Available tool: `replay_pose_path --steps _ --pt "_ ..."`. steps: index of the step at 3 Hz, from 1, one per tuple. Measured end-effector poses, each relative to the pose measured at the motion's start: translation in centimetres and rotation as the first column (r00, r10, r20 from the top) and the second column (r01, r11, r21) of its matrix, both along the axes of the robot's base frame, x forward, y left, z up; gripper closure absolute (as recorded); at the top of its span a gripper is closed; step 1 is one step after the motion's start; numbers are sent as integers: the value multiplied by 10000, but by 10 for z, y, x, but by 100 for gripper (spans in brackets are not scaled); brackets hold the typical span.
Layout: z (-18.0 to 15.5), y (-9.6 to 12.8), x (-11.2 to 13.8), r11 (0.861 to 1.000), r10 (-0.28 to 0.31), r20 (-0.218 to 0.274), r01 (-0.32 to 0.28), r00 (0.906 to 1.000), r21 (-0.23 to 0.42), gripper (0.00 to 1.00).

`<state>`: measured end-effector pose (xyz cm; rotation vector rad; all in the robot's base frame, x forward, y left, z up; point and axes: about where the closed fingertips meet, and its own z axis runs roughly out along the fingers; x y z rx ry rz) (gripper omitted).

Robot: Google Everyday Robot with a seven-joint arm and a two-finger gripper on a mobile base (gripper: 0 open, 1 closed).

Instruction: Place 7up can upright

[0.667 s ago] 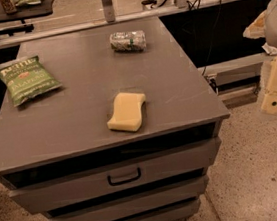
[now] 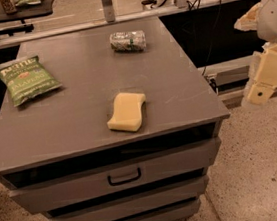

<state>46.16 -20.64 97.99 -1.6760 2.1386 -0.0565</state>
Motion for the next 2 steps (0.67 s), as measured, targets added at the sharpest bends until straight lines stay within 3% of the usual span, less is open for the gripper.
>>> replay_pose_path --steps 1,2 --pt "1 39 88 9827 333 1210 -546 9921 1772 0" --pt "8 84 176 9468 608 2266 -1280 9721 2953 0"
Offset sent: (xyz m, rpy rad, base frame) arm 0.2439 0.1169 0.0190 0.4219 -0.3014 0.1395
